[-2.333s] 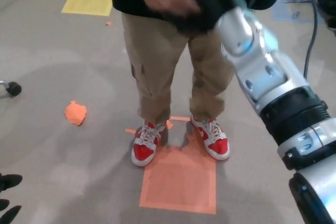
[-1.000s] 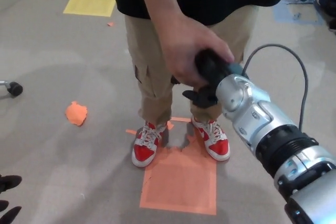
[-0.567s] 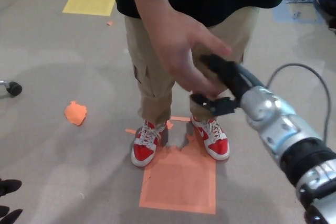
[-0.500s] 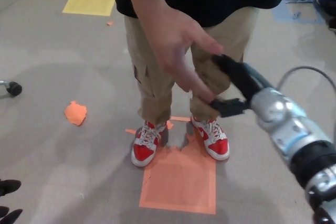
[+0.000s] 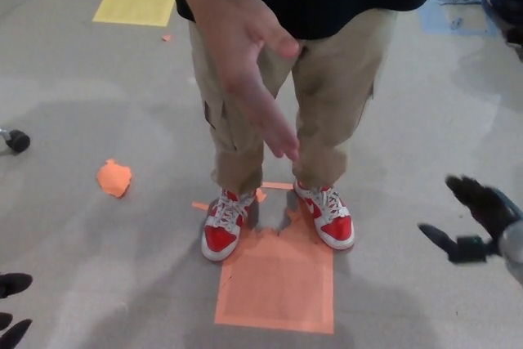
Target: The robot extends its right arm to grab a person's hand and shakes it
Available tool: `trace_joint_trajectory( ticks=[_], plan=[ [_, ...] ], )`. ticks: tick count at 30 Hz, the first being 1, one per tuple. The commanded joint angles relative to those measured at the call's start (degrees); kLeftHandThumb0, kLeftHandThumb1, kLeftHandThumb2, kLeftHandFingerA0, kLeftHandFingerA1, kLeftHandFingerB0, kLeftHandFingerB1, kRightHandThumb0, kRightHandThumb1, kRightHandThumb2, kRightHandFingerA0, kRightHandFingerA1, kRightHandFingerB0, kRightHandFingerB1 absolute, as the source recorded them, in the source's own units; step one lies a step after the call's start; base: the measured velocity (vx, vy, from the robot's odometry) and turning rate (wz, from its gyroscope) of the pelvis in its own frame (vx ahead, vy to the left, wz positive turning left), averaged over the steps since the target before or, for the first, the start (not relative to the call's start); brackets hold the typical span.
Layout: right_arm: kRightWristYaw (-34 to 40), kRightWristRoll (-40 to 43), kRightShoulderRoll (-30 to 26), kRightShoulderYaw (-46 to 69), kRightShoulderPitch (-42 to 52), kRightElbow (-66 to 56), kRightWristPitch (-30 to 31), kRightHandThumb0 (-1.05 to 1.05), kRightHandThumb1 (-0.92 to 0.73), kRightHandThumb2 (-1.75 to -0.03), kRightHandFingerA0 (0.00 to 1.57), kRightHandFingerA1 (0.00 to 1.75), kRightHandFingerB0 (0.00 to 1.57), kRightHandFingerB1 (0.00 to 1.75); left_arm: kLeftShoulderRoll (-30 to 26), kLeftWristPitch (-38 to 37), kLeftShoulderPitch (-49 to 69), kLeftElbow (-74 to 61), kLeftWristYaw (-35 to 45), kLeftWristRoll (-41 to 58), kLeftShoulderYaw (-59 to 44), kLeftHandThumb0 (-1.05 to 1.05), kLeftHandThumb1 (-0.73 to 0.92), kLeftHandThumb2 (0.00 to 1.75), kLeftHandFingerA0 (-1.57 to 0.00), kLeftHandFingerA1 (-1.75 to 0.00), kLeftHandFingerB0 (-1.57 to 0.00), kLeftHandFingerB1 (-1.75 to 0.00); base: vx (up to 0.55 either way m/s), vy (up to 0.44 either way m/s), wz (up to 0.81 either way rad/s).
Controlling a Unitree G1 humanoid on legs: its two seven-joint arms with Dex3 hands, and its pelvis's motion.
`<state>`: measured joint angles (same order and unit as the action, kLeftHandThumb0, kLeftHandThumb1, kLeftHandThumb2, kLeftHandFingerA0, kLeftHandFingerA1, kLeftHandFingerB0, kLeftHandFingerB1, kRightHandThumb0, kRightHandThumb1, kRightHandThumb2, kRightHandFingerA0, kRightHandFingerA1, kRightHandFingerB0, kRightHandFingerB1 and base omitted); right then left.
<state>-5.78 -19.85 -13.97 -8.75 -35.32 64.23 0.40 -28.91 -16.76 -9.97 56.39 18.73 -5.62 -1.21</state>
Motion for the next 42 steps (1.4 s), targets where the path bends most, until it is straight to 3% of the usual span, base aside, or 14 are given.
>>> trace_joint_trajectory(
  ticks=[1, 10, 13, 14, 15, 17, 18, 25, 28, 29, 30, 32, 33, 42],
  plan=[
    [-2.68, 0.98, -1.96, -0.25, 4.28, 1.44, -0.66, -0.84, -0.59, -0.88, 0.0, 0.07, 0.0, 0.0, 0.62, -0.7, 1.67, 1.3, -1.13, -0.6, 0.42, -0.56, 0.67, 0.83, -0.26, -0.45, -0.13, -0.38, 0.0, 0.0, 0.0],
    [-3.93, 2.69, 0.57, 1.22, 9.57, 5.54, 0.07, -0.81, -0.68, -0.98, 0.0, 0.19, 0.0, 0.08, 1.62, -1.45, 5.93, 2.55, -1.99, -0.72, 0.58, -0.45, 0.79, 0.64, -0.45, -0.47, -0.19, -0.29, 0.0, 0.0, 0.0],
    [-3.97, 1.49, 1.46, -0.4, 10.45, 7.44, 2.76, -0.72, -0.86, -0.65, 0.0, 0.14, 0.0, 0.03, 1.3, -1.79, 7.4, 2.56, -1.4, -0.9, 0.93, -0.47, 0.81, 0.64, -0.3, -0.37, -0.17, -0.29, 0.0, 0.0, 0.0],
    [-4.09, 1.01, 1.6, -1.28, 11.5, 8.26, 3.17, -0.8, -0.72, -0.94, 0.0, 0.16, 0.0, 0.08, 1.27, -1.99, 8.37, 2.04, -1.37, -1.17, 1.27, -0.27, 0.59, 1.08, -0.09, -0.51, -0.07, -0.5, 0.0, 0.0, 0.0],
    [-4.37, 0.62, 1.59, -1.93, 12.09, 8.79, 2.99, -0.79, -0.76, -1.08, 0.0, 0.2, 0.0, 0.15, 1.3, -1.83, 8.71, 1.86, -1.35, -1.15, 1.32, -0.54, 0.69, 0.79, -0.23, -0.42, -0.15, -0.37, 0.0, 0.0, 0.0],
    [-5.15, 0.68, 1.68, -2.45, 11.85, 9.47, 3.14, -0.81, -0.8, -1.1, 0.0, 0.17, 0.0, 0.13, 1.12, -1.6, 8.64, 1.52, -1.18, -1.22, 1.51, -0.27, 0.59, 1.08, -0.09, -0.5, -0.07, -0.49, 0.0, 0.0, 0.0],
    [-5.11, 0.62, 1.73, -2.74, 11.76, 9.75, 3.18, -0.8, -0.79, -1.12, 0.0, 0.2, 0.0, 0.16, 0.89, -1.3, 8.5, 1.24, -1.25, -1.65, 1.88, -0.56, 0.7, 0.8, -0.21, -0.42, -0.14, -0.37, 0.0, 0.0, 0.0],
    [-5.73, -0.33, 1.66, -5.11, 13.0, 10.07, 2.61, -0.81, -0.84, -1.15, 0.0, 0.16, 0.0, 0.15, 0.72, -1.94, 9.58, 0.16, -2.03, -1.79, 2.2, -0.47, 0.79, 0.64, -0.28, -0.36, -0.17, -0.29, 0.0, 0.0, 0.0],
    [-6.14, -0.73, 1.56, -6.01, 12.95, 10.21, 2.33, -0.8, -0.86, -1.16, 0.0, 0.14, 0.0, 0.15, 0.86, -1.03, 9.56, -0.33, -2.07, -1.71, 2.18, -0.26, 0.59, 1.08, -0.09, -0.5, -0.07, -0.49, 0.0, 0.0, 0.0],
    [-5.94, -0.8, 1.51, -6.19, 12.74, 10.22, 2.51, -0.81, -0.83, -1.15, 0.0, 0.16, 0.0, 0.15, 0.92, -1.19, 9.22, -0.02, -1.52, -1.37, 2.05, -0.53, 0.69, 0.8, -0.22, -0.42, -0.12, -0.37, 0.0, 0.0, 0.0],
    [-5.55, -0.89, 1.53, -6.39, 12.38, 10.22, 3.22, -0.81, -0.83, -1.15, 0.0, 0.16, 0.0, 0.14, 0.94, -1.34, 8.7, 0.42, -1.12, -1.32, 2.12, -0.27, 0.6, 1.08, -0.08, -0.5, -0.06, -0.49, 0.0, 0.0, 0.0],
    [-5.87, -1.28, 1.48, -7.06, 12.54, 10.05, 3.36, -0.83, -0.86, -1.16, 0.0, 0.12, 0.0, 0.12, 0.95, -1.19, 8.86, 0.58, -1.17, -1.39, 2.18, -0.27, 0.59, 1.08, -0.09, -0.5, -0.07, -0.5, 0.0, 0.0, 0.0],
    [-6.1, -1.49, 1.46, -7.42, 12.59, 10.04, 3.4, -0.82, -0.86, -1.16, 0.0, 0.14, 0.0, 0.12, 1.08, -1.17, 9.0, 0.68, -1.01, -1.0, 1.91, -0.53, 0.68, 0.78, -0.22, -0.42, -0.14, -0.37, 0.0, 0.0, 0.0],
    [-5.62, -1.07, 1.38, -7.8, 12.31, 9.55, 4.08, -0.78, -0.83, -1.15, 0.0, 0.18, 0.0, 0.16, 1.29, -0.6, 9.49, -0.16, -0.49, -0.58, 1.63, -0.54, 0.69, 0.8, -0.22, -0.43, -0.12, -0.37, 0.0, 0.0, 0.0]
  ],
)
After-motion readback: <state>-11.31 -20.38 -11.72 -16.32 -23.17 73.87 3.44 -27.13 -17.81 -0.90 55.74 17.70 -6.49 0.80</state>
